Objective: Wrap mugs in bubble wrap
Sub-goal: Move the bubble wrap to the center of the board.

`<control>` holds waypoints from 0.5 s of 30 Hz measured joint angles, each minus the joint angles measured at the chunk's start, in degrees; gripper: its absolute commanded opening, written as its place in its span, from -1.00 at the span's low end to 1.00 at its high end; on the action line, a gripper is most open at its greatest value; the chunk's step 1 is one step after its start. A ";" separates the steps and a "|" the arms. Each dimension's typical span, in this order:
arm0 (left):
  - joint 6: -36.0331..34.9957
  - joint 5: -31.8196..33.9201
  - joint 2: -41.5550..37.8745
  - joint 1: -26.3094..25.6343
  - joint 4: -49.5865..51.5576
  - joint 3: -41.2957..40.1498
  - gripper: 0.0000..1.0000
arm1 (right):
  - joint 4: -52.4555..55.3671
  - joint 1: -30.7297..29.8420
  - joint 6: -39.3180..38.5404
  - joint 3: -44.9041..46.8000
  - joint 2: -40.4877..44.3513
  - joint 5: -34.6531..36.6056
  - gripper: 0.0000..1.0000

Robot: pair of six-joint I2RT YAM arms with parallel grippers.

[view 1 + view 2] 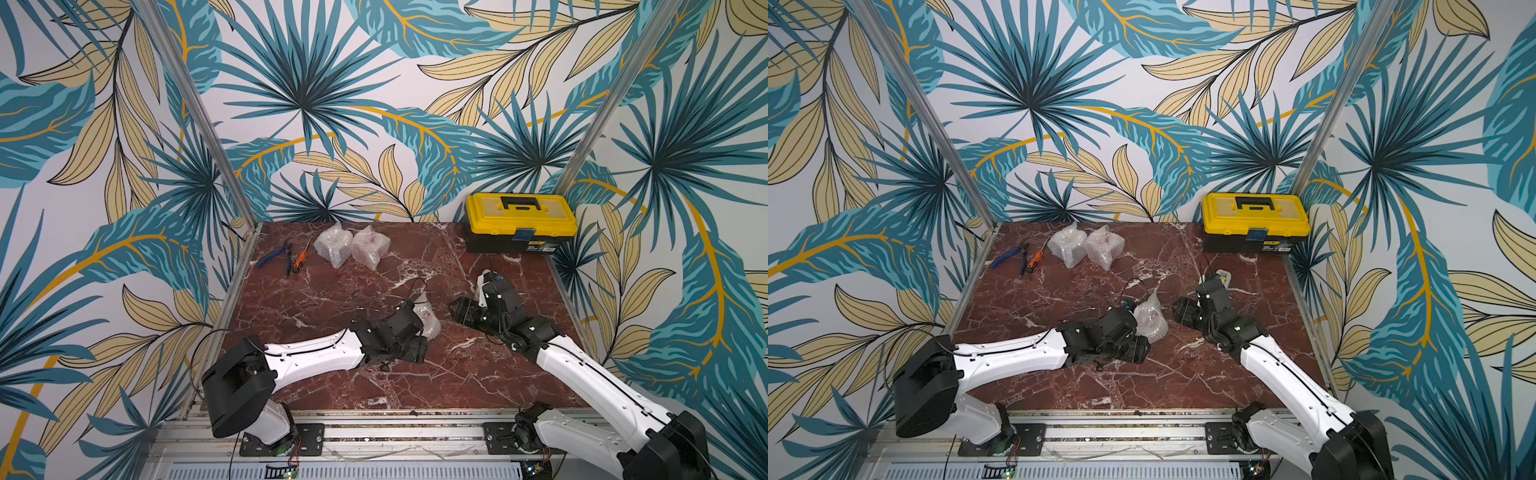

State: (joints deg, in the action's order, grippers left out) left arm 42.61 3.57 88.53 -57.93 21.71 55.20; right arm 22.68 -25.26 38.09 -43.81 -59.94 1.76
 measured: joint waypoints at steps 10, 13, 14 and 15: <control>0.66 5.18 6.62 0.00 2.08 1.75 0.12 | 0.39 0.11 -0.44 1.07 0.90 1.70 0.56; 0.72 6.43 6.99 0.04 2.51 2.60 0.06 | 0.37 0.15 -0.44 1.27 0.90 1.70 0.56; 0.68 6.80 7.21 0.09 2.93 3.15 0.02 | 0.35 0.15 -0.44 1.42 0.90 1.70 0.56; 0.44 7.02 7.50 0.17 3.13 3.72 -0.03 | 0.37 0.15 -0.44 1.60 0.90 1.70 0.56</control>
State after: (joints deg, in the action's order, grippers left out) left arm 43.05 10.59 96.03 -57.76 24.84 58.92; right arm 23.05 -25.10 37.65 -42.22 -59.05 3.46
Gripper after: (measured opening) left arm 0.521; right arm 0.780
